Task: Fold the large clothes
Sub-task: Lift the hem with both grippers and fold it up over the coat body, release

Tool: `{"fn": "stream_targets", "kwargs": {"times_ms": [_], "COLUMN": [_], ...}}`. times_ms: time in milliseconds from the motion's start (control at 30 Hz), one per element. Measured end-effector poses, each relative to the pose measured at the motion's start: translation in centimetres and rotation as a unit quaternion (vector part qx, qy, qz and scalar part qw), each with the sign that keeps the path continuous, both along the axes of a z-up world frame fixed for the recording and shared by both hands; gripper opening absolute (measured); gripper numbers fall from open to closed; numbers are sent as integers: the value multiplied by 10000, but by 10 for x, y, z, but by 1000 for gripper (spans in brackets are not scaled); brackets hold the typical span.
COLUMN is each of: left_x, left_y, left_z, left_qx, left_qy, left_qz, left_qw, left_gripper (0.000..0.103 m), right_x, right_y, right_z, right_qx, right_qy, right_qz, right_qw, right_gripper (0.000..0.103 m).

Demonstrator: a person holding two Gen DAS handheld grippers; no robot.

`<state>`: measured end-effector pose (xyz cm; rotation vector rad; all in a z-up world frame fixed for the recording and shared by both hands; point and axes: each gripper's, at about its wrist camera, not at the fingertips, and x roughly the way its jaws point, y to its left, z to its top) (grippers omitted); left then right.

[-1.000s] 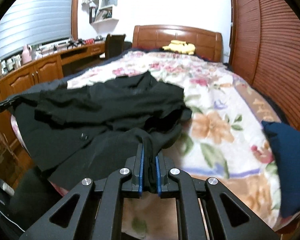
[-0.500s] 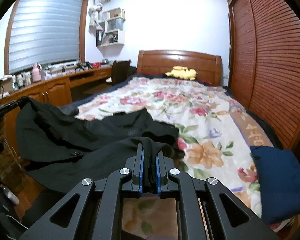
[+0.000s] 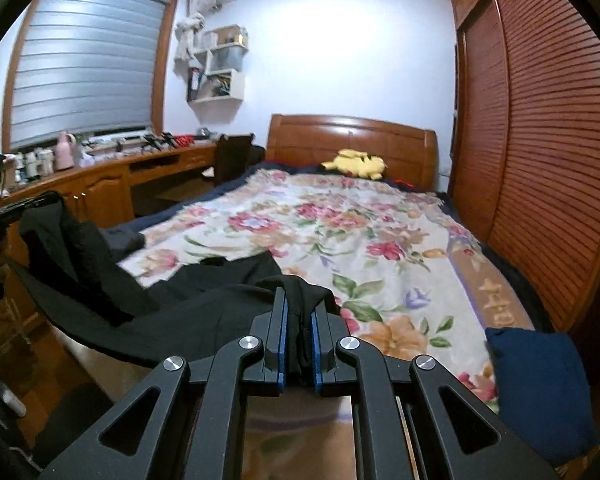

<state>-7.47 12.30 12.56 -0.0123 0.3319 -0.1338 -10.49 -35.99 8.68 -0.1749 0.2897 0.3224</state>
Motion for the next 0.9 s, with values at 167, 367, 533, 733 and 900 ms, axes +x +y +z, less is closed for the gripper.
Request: {"fn": "stream_targets", "kwargs": {"times_ms": [167,367,533,733,900], "left_x": [42,97,139,184,220], "left_y": [2,4,2,2,6], "left_z": [-22,-55,-87,-129,-148], "left_qx": [39,102,206,294,347], "left_qy": [273,604,968,1448,1723], "left_qz": [198,386,457,448,421], "left_qw": [9994,9974,9940,9880,9835], "left_gripper": [5,5,5,6,6], "right_x": [48,104,156,212,250], "right_y": [12,28,48,74,88], "right_z": [-14,-31,-43,-64,-73], "right_qx": [-4,-143,-374,-819,-1091], "right_qy": [244,571,897,1258,1454], "right_qz": [-234,-415,-524,-552,-571], "right_qw": [9994,9974,9939,9871,9817], "right_gripper": [9,10,10,10,10]}}
